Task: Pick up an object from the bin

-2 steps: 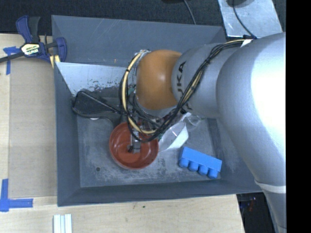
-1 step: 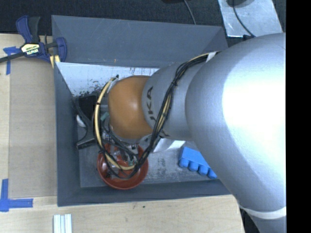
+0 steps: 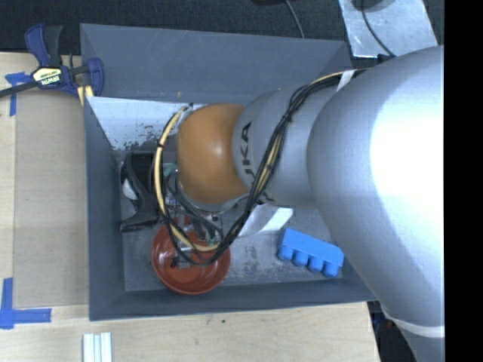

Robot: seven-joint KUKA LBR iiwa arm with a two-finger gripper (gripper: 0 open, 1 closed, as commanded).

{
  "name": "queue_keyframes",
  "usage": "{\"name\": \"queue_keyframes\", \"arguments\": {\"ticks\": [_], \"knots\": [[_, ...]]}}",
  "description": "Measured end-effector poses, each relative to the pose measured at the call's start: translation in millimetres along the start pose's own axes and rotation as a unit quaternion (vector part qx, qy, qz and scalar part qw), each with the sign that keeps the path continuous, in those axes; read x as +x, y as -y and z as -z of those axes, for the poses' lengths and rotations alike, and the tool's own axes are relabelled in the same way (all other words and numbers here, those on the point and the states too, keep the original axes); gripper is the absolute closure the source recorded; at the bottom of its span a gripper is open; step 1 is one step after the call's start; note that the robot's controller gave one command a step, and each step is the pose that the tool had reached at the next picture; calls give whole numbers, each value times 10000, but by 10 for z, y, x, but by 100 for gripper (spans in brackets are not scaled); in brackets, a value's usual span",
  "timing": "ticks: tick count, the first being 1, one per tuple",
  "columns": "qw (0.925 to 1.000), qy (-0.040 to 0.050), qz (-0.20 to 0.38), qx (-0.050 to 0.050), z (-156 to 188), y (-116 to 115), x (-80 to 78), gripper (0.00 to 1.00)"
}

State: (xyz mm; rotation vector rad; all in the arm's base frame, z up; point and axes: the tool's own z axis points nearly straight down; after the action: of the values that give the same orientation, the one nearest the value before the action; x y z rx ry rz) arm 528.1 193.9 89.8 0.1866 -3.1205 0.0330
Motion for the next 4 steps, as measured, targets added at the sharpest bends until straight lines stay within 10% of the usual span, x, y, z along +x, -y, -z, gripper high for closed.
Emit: {"name": "queue_keyframes", "arguments": {"ticks": [1,2,3,4], "knots": [[9903,54,1389,-3,-164,471,70,0],[9889,77,1486,19,-126,110,-44,0],[9871,64,1598,19,-194,560,54,0],[9891,120,1469,3,-156,225,-83,100]]}}
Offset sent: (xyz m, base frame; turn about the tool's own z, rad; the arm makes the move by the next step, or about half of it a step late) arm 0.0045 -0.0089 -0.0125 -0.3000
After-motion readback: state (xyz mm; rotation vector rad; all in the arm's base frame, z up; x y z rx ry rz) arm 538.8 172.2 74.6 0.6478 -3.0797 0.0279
